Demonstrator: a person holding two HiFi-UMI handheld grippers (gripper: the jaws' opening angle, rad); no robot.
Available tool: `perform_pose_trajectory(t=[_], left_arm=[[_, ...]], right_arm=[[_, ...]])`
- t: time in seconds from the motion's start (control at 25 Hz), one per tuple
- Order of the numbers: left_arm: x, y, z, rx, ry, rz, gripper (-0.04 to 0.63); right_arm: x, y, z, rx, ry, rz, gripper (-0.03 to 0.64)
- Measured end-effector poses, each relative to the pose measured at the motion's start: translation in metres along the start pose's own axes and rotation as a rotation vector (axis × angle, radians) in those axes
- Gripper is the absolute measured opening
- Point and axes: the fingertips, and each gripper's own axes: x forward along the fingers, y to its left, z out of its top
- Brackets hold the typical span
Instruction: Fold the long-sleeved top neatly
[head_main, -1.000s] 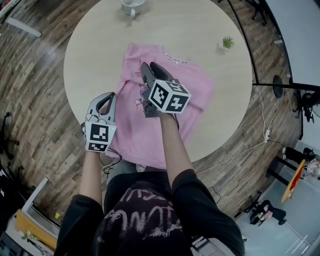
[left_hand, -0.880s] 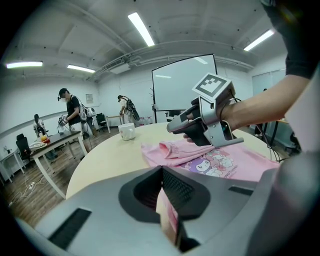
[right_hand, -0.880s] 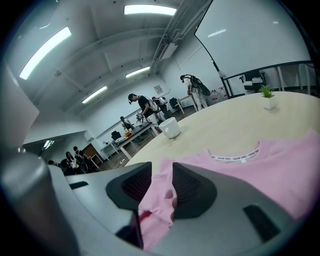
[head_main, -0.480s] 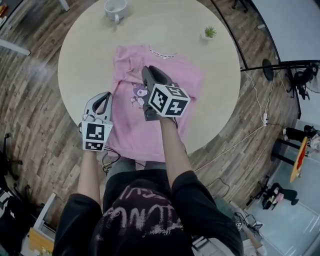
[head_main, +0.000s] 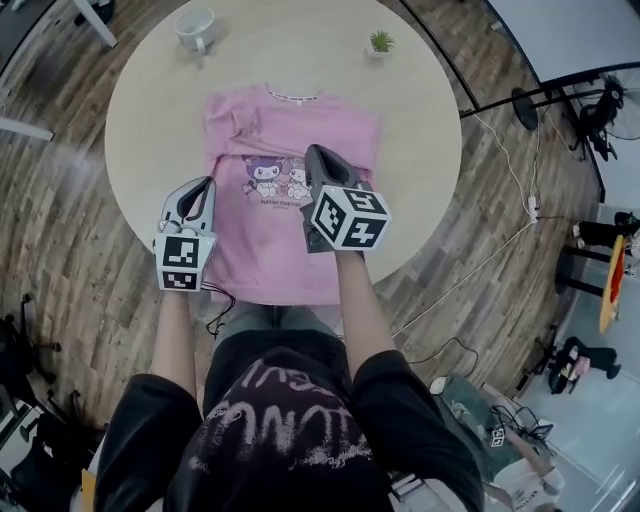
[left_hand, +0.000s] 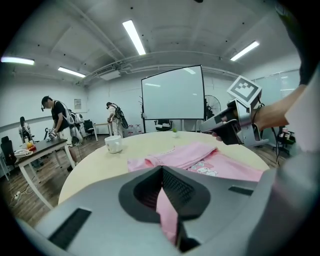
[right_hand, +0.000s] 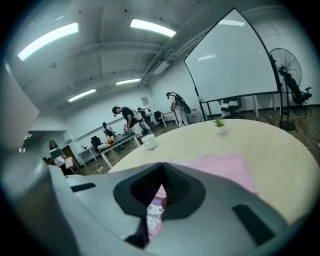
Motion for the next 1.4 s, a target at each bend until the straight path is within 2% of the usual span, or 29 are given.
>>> perform_pose_trajectory(t=[0.32,0.56,0.8,1.04,1.24,1.4], left_arm=[[-0.032,-0.032,0.011,0.057,-0.023,0.012,0.011],[-0.078,-0.068,0.024,0.146,-0.044,0.026,0.011],[-0.116,-0.090,0.015,0.222,-0.015,0.034,0.011],[-0.144,-0.106,0.001,0.266,0.014,0.006,0.011],[-0.160,-0.110,-0.012,0.293,0.016,-0.034,0.011],[-0.172,-0.115,-0.030,0.352,0.032,-0.084,0.011]], right_arm=[[-0.071,-0.017,-0.014,-0.010,-0.045,-0.005,0.005],[-0.135,-0.011,-0.019,-0.064,-0.088,0.017,0.005],[-0.177,-0.005,-0.037,-0.112,-0.084,0.030,0.005],[-0.211,0.000,-0.055,-0.110,-0.074,0.016,0.005],[-0.230,0.015,-0.073,-0.204,-0.055,-0.026,0.006],[-0.244,0.039,-0.083,-0.293,-0.046,-0.041,0.031]])
